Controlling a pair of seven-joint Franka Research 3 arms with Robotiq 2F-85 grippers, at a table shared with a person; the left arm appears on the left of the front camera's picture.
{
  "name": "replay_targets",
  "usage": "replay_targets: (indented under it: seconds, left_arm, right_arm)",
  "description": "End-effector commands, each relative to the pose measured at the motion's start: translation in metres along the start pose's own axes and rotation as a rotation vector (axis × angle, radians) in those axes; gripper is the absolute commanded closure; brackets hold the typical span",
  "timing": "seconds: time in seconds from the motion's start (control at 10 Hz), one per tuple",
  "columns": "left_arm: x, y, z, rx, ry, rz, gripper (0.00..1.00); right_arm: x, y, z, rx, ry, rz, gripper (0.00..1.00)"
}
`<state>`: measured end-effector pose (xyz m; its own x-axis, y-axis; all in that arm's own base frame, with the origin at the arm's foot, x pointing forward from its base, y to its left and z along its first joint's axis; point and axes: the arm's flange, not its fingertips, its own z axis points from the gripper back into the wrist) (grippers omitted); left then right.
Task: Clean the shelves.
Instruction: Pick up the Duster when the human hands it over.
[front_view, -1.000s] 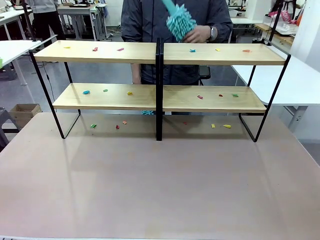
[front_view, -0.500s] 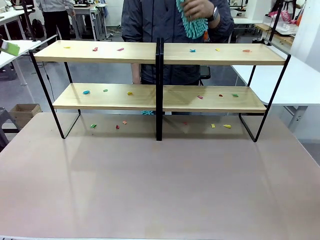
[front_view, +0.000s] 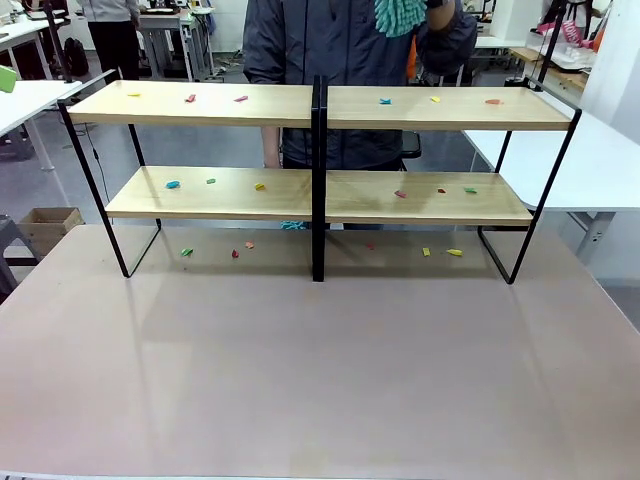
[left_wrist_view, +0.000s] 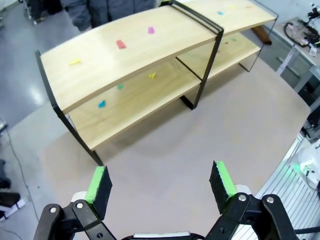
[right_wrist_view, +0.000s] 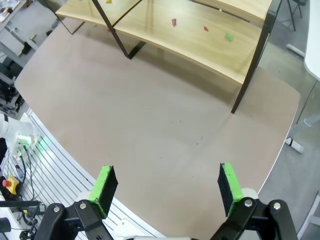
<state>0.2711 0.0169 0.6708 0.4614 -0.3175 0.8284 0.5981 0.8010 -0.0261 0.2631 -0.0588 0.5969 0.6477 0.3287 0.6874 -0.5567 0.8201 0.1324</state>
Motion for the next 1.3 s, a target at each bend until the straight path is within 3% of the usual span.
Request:
replay_targets:
  seconds: [0.0, 0.4, 0.7, 1.2]
  left_arm:
    - [-0.008, -0.004, 0.001, -0.021, -0.033, -0.024, 0.0]
    - [-0.004, -0.004, -0.004, -0.028, -0.103, -0.001, 0.0]
    - [-0.002, -0.005, -0.001, -0.018, -0.075, -0.009, 0.0]
    - [-0.002, -0.005, -0.001, -0.018, -0.075, -0.009, 0.0]
  right_arm:
    - [-0.002, -0.004, -0.005, 0.04, -0.018, 0.03, 0.0]
    - [-0.002, -0.003, -0.009, 0.041, -0.001, 0.044, 0.0]
    - [0.0, -0.002, -0.006, 0.039, -0.004, 0.05, 0.0]
    - [0.018, 0.019, 0.034, 0.033, -0.116, 0.096, 0.0]
